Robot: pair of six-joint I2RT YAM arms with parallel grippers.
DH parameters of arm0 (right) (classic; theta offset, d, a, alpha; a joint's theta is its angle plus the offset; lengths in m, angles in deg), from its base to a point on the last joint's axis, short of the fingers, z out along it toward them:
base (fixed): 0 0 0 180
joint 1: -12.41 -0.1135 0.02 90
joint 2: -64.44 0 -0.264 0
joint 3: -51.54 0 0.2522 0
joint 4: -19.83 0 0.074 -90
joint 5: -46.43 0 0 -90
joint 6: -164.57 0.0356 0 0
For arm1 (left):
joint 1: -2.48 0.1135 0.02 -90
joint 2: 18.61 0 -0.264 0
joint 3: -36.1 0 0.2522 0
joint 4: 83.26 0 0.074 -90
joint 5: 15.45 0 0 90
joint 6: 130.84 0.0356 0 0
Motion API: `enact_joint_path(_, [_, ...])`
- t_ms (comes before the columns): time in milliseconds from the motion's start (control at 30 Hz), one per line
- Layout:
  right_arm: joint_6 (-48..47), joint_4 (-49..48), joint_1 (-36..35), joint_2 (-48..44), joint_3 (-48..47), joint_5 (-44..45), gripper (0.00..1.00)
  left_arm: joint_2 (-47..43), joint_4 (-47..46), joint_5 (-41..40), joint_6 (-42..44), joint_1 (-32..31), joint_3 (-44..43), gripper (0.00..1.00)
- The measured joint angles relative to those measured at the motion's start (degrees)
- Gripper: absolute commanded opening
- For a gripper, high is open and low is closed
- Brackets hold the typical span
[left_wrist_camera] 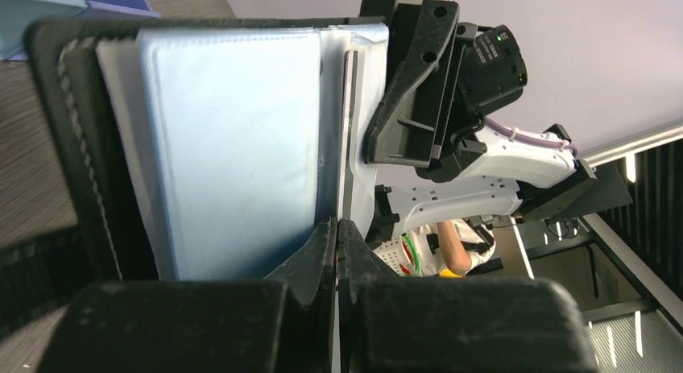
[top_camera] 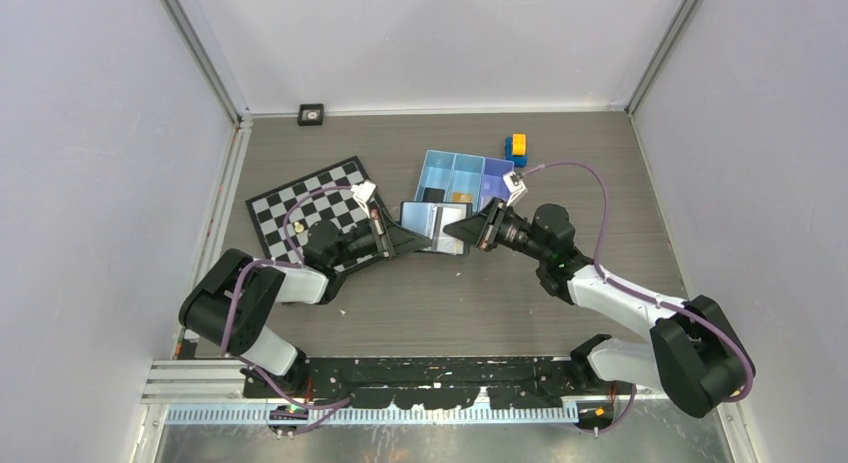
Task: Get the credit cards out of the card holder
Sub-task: Remove the credit card from the card holder.
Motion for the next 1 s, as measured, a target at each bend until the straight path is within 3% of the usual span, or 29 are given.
enact_joint_path(500, [-1.07, 6.73, -0.48, -1.81, 0.02, 1.16, 0.22, 0.55, -0.31, -3.10, -0.52, 2.19, 0.00, 0.00])
enact_joint_path(567, [-0.90, 6.82, -0.26, -1.81, 0.13, 1.07, 0.20, 0.09, 0.83, -3.52, 0.24, 2.23, 0.00, 0.00])
enact_joint_path(667, [-0.59, 6.82, -0.17, -1.81, 0.22, 0.85, 0.03, -1.62, 3.37, -4.09, 1.44, 2.23, 0.02, 0.00])
enact_joint_path(733, [-0.44, 6.99, -0.07, -1.81, 0.24, 0.52, 0.00, -3.45, 5.31, -4.68, 2.49, 2.34, 0.00, 0.00])
enact_joint_path(900, [-0.11, 7.37, 0.04, -1.53, 0.44, -0.28, 0.01, -6.27, 7.67, -4.74, 4.98, 2.19, -0.07, 0.21])
enact_joint_path(1000, [0.11, 7.19, 0.04, -1.29, 0.48, -0.83, 0.00, -7.10, 9.92, -4.76, 6.45, 1.88, -0.37, 0.25])
